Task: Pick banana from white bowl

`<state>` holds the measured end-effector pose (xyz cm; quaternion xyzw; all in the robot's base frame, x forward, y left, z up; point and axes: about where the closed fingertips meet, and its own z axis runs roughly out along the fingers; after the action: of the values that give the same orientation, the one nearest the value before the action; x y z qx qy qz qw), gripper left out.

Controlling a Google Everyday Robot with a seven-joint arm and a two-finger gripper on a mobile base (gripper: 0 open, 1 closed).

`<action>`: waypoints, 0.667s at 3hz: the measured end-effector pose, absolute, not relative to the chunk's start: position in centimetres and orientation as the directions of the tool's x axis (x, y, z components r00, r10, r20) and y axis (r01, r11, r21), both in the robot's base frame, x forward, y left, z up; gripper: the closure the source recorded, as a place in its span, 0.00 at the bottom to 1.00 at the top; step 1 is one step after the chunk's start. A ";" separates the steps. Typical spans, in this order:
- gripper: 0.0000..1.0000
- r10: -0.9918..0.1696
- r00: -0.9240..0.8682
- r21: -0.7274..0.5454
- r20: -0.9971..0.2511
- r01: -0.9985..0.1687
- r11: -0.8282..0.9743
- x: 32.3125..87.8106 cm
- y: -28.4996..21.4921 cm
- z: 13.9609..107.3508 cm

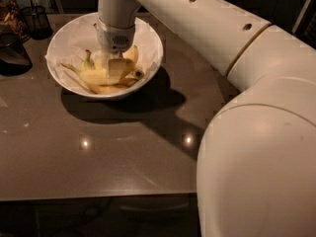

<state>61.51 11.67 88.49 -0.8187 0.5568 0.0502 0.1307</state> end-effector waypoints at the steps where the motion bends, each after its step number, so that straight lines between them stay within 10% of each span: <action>1: 1.00 -0.899 0.375 -0.158 -0.228 -0.925 -0.346 61.5 11.7 88.5; 2: 1.00 -0.909 0.358 -0.181 -0.215 -0.929 -0.323 61.2 11.3 89.7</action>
Offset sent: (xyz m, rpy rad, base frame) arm -0.0106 -0.0142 0.0320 -0.0204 -0.0537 -0.0595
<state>61.22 11.30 89.70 -0.8125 0.5654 0.0368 0.1370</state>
